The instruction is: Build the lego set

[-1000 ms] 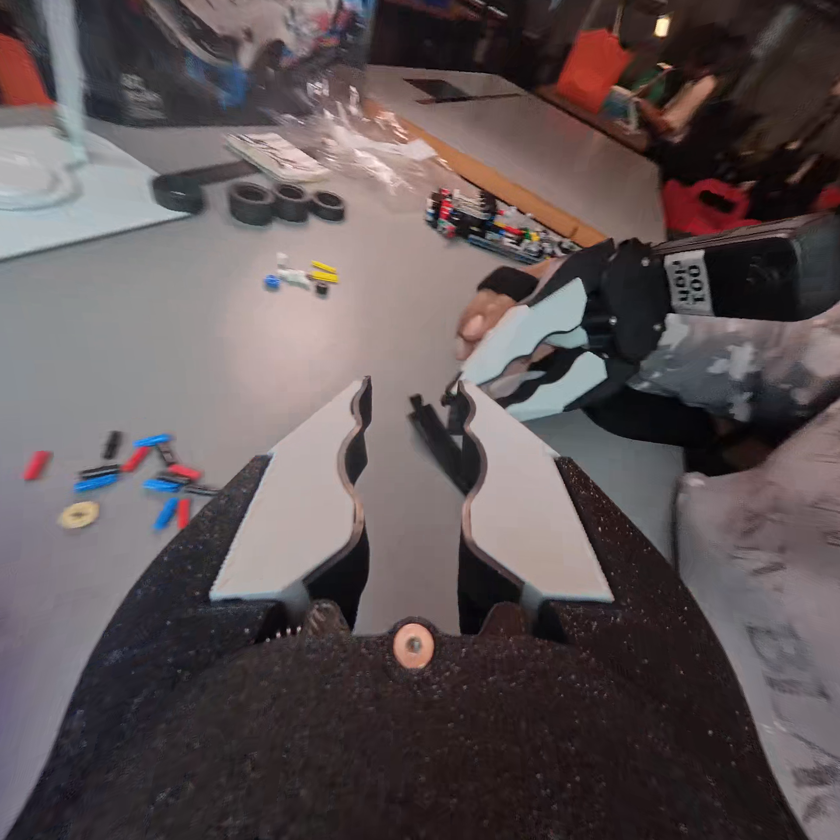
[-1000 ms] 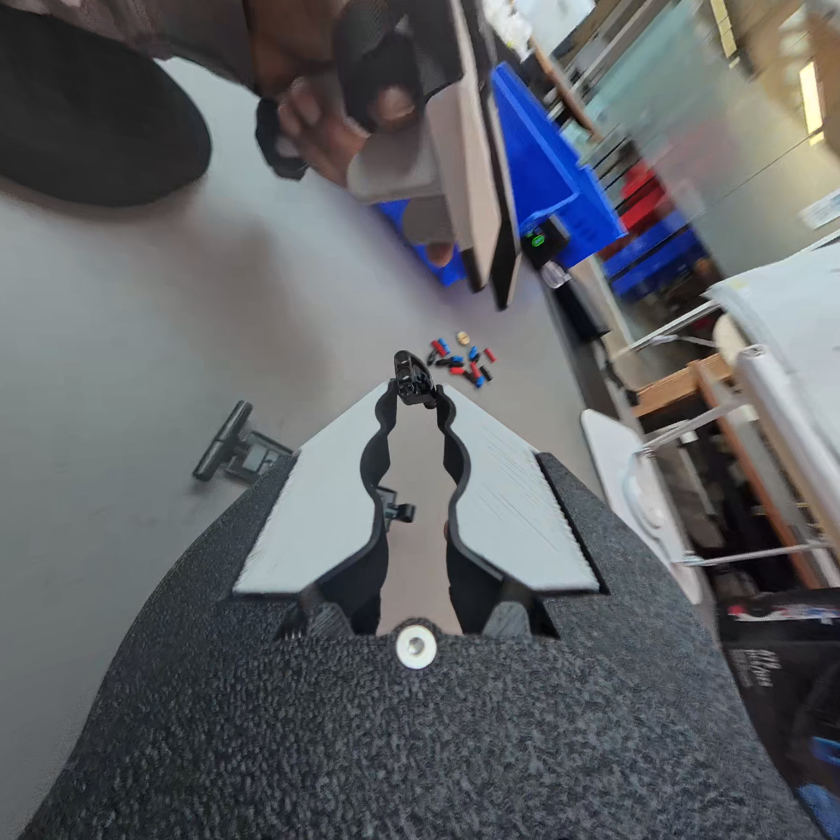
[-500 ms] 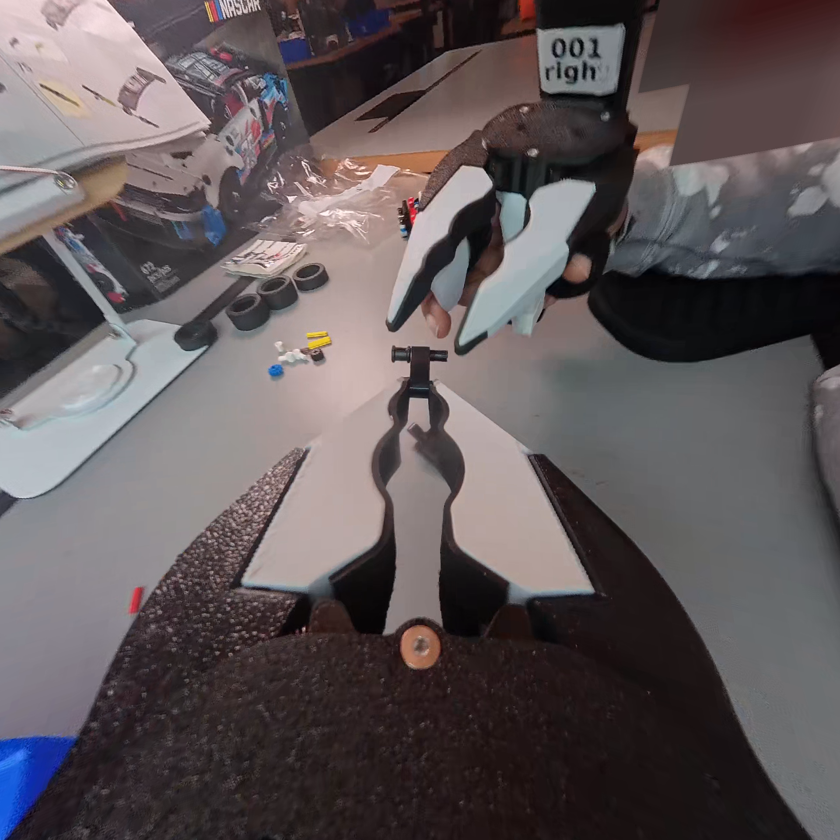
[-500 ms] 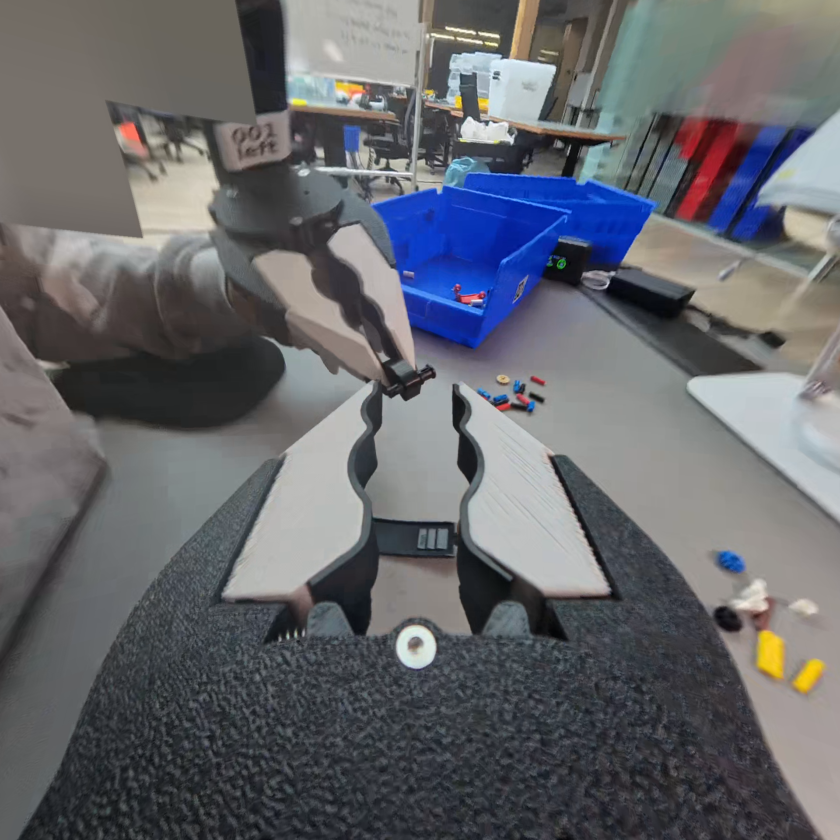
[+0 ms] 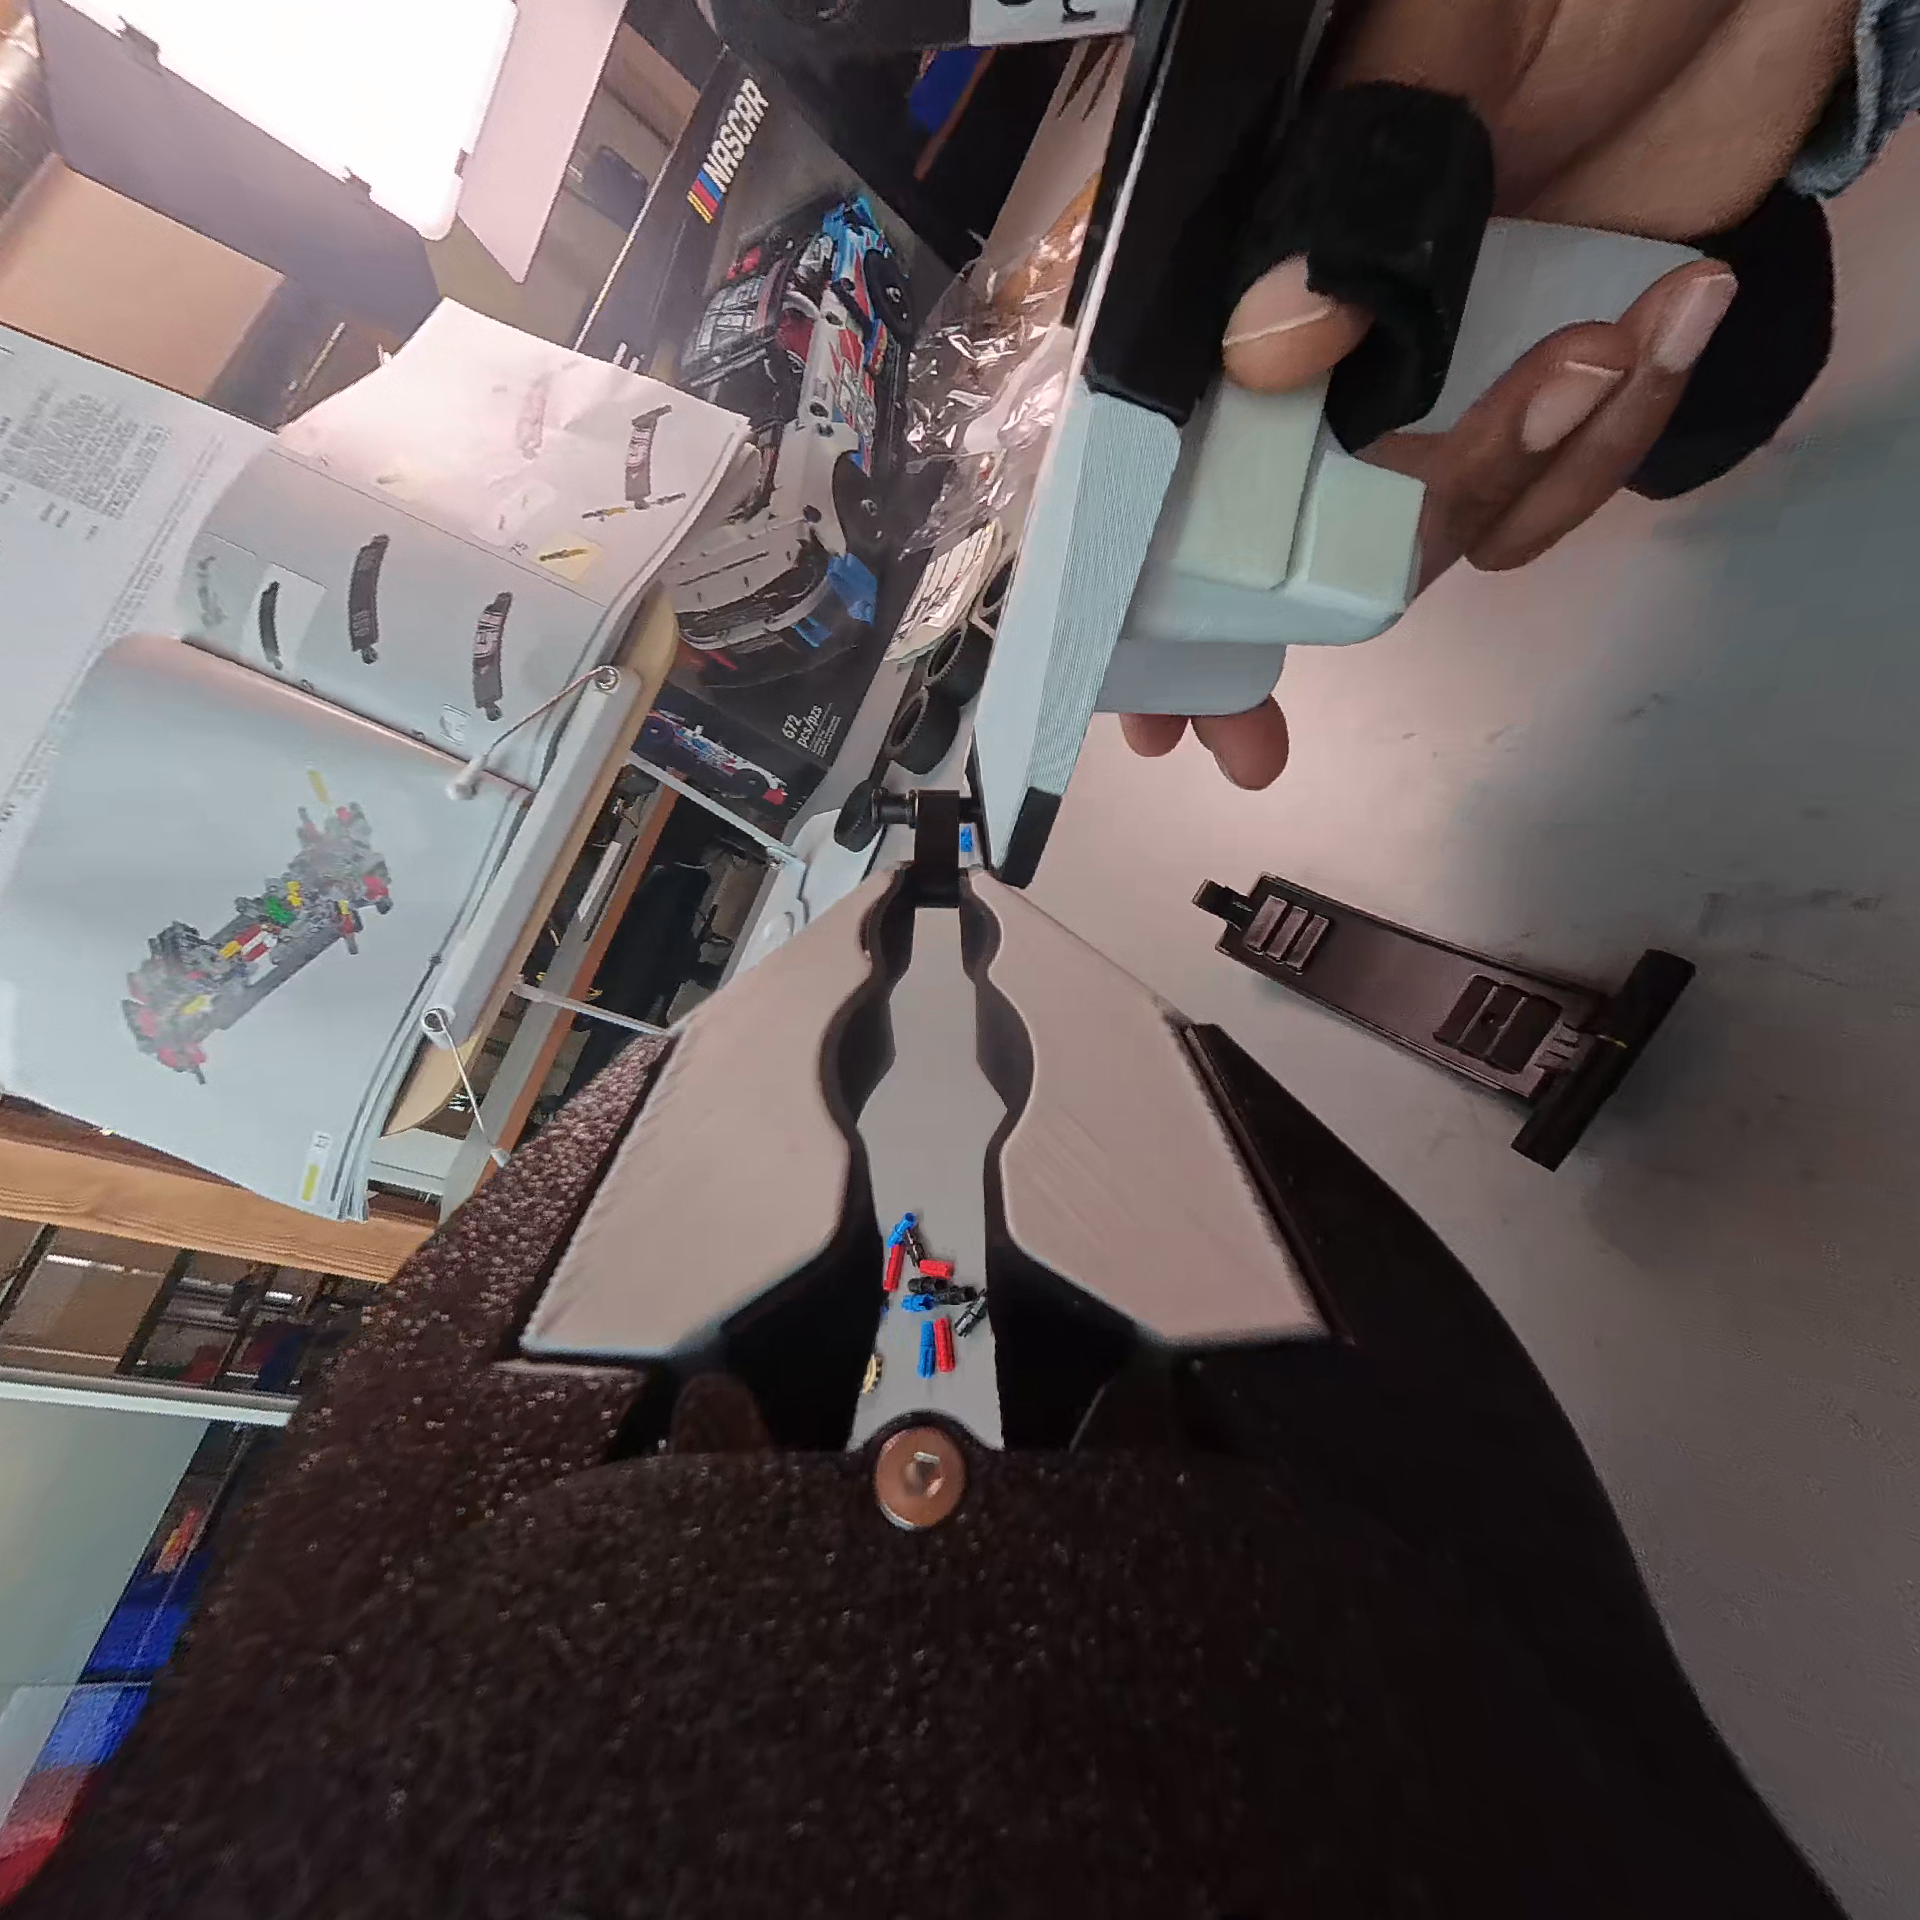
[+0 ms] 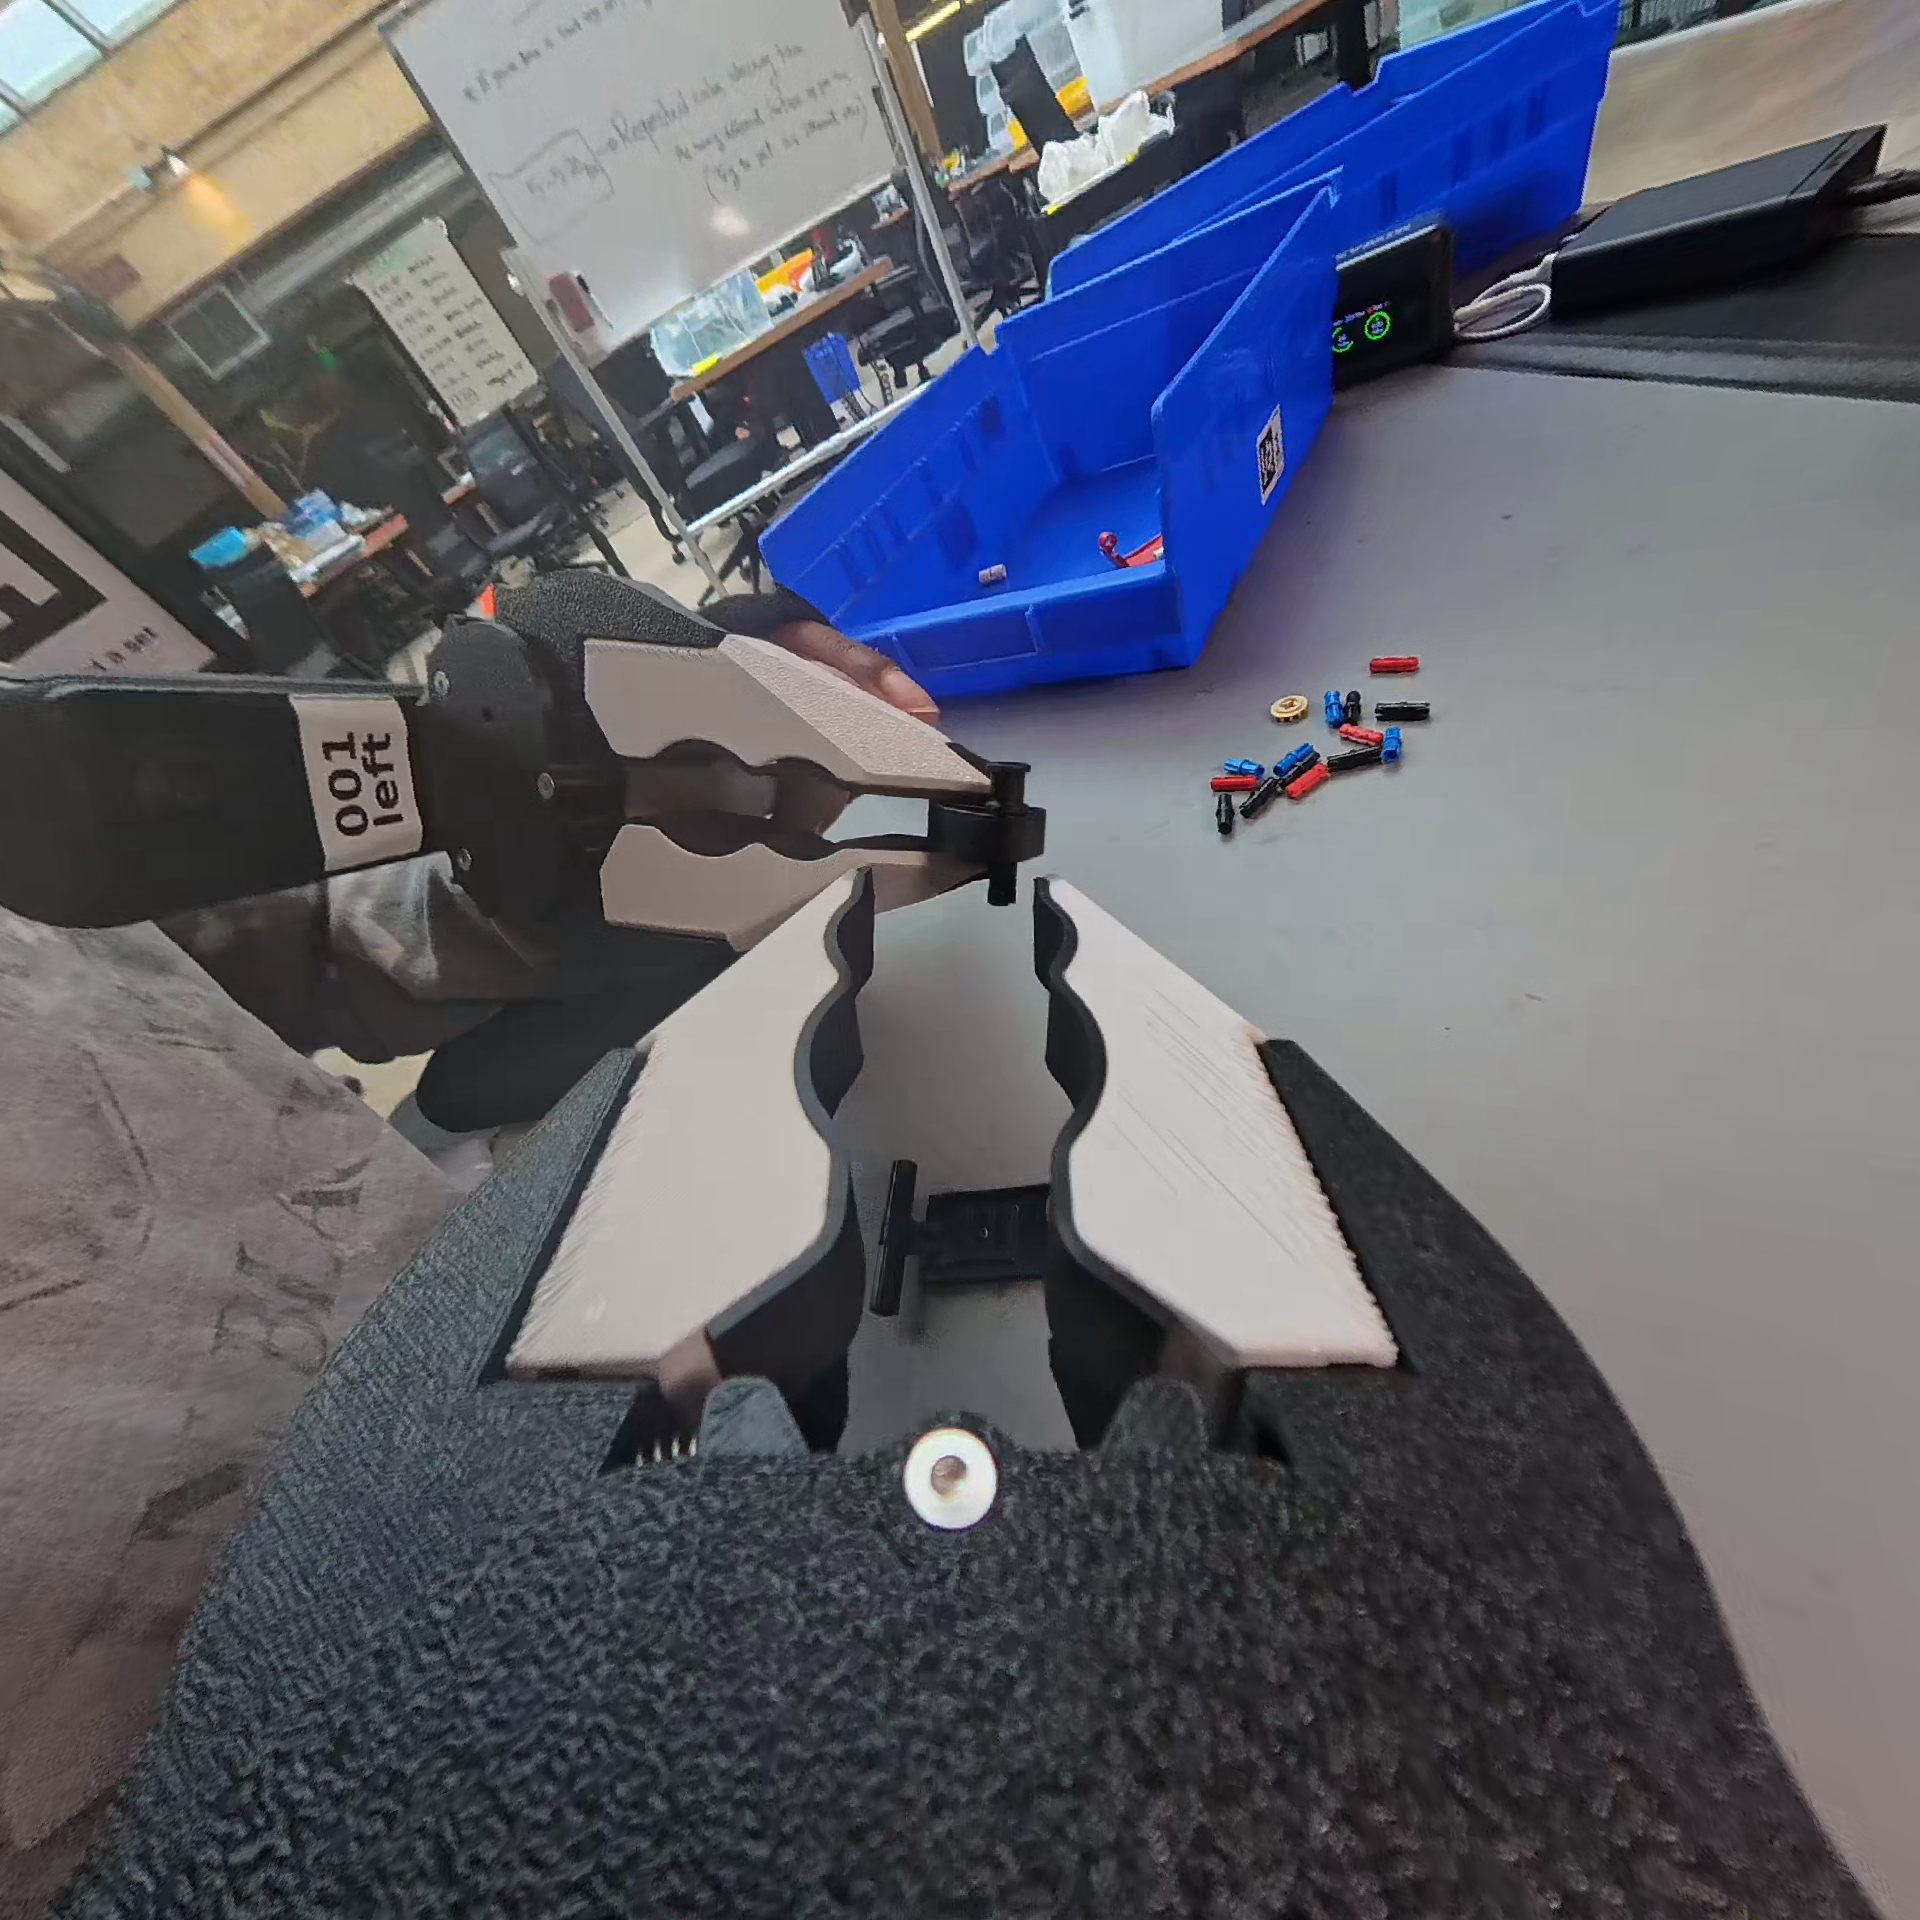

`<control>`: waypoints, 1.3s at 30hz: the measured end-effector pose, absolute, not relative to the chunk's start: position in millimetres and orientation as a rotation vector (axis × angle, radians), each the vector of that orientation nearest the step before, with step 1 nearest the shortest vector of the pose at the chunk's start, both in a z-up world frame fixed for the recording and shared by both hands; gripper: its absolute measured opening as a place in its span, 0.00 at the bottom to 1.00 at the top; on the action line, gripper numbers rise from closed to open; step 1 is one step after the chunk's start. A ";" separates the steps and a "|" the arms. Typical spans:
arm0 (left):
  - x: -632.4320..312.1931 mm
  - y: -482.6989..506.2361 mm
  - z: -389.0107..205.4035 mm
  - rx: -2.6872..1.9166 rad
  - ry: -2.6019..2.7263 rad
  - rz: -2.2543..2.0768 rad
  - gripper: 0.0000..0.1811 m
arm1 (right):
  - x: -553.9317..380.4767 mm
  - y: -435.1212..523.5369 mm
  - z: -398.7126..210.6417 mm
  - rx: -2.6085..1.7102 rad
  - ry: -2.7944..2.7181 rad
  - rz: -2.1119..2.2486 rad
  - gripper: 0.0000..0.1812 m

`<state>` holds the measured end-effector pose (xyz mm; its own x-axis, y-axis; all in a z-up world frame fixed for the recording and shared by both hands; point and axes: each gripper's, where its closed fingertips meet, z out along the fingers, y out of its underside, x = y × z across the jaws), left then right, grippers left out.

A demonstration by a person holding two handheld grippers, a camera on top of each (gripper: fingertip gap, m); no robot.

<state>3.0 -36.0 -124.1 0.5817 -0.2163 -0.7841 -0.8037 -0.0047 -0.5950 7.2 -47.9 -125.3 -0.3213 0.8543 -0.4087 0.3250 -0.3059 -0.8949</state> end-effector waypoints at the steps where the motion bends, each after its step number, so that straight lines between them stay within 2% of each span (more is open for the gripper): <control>1: 1.7 -36.0 -121.4 -1.539 0.871 0.578 0.04 | 5.9 -47.6 -123.7 -1.503 -1.478 1.692 0.16; 8: 11.4 -41.8 -105.1 -1.473 0.786 0.453 0.04 | 5.9 -47.7 -94.8 -1.480 -1.255 2.010 0.20; 11: 16.5 -42.8 -102.0 -1.452 0.769 0.442 0.04 | 6.4 -52.3 -94.1 -1.472 -1.272 2.008 0.09; 13: 17.9 -42.1 -101.8 -1.457 0.749 0.388 0.04 | 7.5 -51.4 -93.2 -1.465 -1.289 1.991 0.08; 15: 22.5 -42.0 -105.1 -1.505 0.709 0.185 0.08 | 9.4 -47.7 -94.1 -1.433 -1.352 1.901 0.08; 19: 21.9 -51.1 -92.8 -1.587 0.451 -0.551 0.17 | 15.3 -31.4 -105.0 -1.292 -1.568 1.439 0.08; 23: 25.0 -49.9 -101.9 -1.681 0.334 -0.862 0.12 | 13.8 -37.6 -127.2 -1.096 -1.750 1.016 0.08; 28: 28.4 -46.3 -114.4 -1.762 0.354 -0.785 0.03 | 9.2 -47.6 -128.2 -0.917 -1.771 0.795 0.08; 36: 27.2 -53.6 -98.6 -1.737 0.421 -0.831 0.02 | 11.3 -55.6 -111.7 -0.819 -1.732 0.841 0.07; 39: -16.8 -55.3 -74.8 -1.651 0.286 -0.809 0.00 | 22.1 -29.5 -111.7 -0.854 -1.704 0.796 0.07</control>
<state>-16.8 -55.3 -74.8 0.7263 -0.5923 0.3488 0.2414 -0.2553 -0.9362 22.1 -29.5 -111.7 -0.2229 0.8423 0.4908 0.1641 0.5287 -0.8328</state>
